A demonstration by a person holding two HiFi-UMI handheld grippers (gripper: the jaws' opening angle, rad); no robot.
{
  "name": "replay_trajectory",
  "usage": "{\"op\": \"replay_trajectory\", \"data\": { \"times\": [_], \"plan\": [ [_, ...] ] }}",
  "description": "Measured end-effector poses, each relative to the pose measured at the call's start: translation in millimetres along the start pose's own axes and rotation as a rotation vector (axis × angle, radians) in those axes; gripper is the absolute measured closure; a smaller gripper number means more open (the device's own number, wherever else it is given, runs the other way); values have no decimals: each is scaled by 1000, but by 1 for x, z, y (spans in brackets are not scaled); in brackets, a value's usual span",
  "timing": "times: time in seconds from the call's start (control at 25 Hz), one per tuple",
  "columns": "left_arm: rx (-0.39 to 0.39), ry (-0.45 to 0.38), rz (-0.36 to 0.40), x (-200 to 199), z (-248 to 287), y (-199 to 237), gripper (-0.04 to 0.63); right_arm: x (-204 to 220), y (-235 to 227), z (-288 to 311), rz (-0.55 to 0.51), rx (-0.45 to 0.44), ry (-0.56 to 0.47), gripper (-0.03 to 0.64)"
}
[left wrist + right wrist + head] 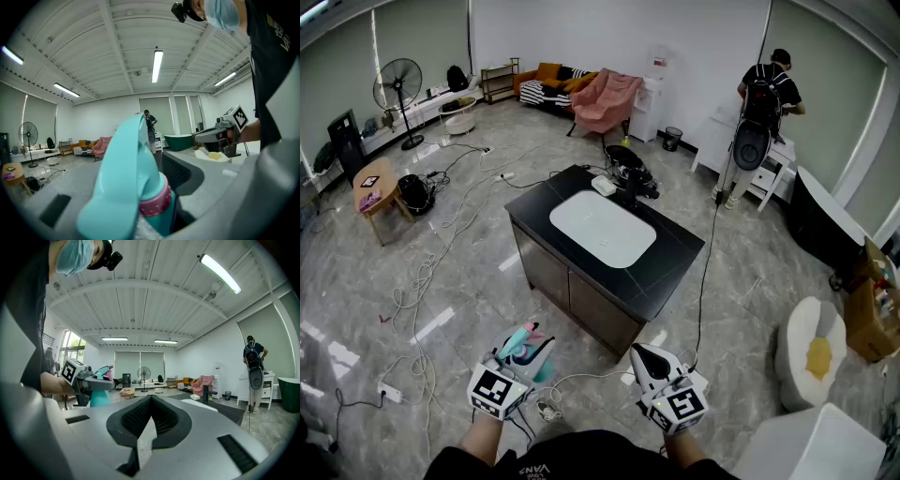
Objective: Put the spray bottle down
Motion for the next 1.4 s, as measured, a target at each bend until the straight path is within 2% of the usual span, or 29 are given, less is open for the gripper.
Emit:
{"op": "replay_trajectory", "data": {
  "times": [0.24, 0.44, 0.6, 0.84, 0.96, 1.08, 1.28, 1.4],
  "plan": [
    [-4, 43, -46, -3, 6, 2, 423, -2, -8, 7, 74, -21, 14, 615],
    [-1, 13, -24, 2, 15, 23, 423, 1, -20, 24, 108, -1, 8, 614],
    [-8, 41, -48, 9, 20, 52, 423, -2, -28, 49, 137, 10, 9, 614],
    [-8, 41, -61, 24, 25, 104, 423, 2, -36, 107, 170, 29, 24, 615],
    [-14, 34, -65, 30, 21, 130, 423, 0, -32, 137, 164, 18, 22, 615],
    [-31, 63, -95, 42, 17, 156, 423, 1, -25, 168, 160, 4, 22, 614],
    [-59, 40, -107, 56, 17, 188, 423, 5, -24, 202, 151, -26, 68, 614],
    [-92, 59, -128, 62, 16, 205, 423, 5, -29, 222, 139, -50, 82, 614]
  ]
}}
Point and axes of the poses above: the fingertips, and each gripper's own axes: z forward along the fingers, y to its left, x out of its underside, the point moved 1 cm from there along -z, backward along the fingers, and after that the axes turned 11 degrees about -x, right-handed, at the moved point
